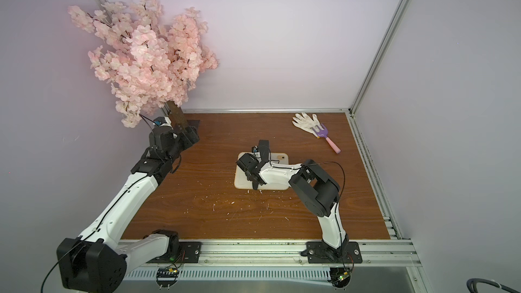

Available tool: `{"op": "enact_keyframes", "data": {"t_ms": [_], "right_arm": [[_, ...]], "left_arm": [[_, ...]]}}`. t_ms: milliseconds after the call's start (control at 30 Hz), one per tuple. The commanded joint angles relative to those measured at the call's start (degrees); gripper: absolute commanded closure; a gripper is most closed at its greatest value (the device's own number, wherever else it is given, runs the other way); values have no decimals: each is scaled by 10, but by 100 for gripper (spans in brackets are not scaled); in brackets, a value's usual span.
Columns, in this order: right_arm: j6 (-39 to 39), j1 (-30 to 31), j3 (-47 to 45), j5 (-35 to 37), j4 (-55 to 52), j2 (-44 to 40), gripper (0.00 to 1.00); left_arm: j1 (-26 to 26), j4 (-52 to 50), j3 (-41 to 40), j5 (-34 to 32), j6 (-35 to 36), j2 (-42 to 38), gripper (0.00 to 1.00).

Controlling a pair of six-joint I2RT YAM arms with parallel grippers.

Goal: Align the knife with the edge of the cutting board
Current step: Move the knife to the edge of the cutting board.

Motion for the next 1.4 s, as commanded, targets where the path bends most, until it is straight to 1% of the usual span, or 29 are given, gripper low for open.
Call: {"op": "enact_keyframes", "data": {"t_ms": [0, 133, 467, 833, 1200, 1367], "right_arm": [[26, 5, 20, 12, -39, -9, 42], [47, 9, 24, 20, -46, -11, 45], [75, 24, 35, 40, -55, -5, 47], [80, 20, 59, 52, -55, 16, 50], [80, 11, 54, 43, -40, 35, 51], [79, 10, 51, 41, -35, 37, 54]], "left_arm": [[8, -8, 3, -6, 9, -2, 0], [8, -9, 3, -6, 9, -1, 0], [8, -9, 3, -5, 9, -5, 0], [8, -9, 0, -8, 10, -5, 0], [8, -8, -1, -9, 9, -4, 0], [8, -6, -2, -11, 8, -5, 0]]}}
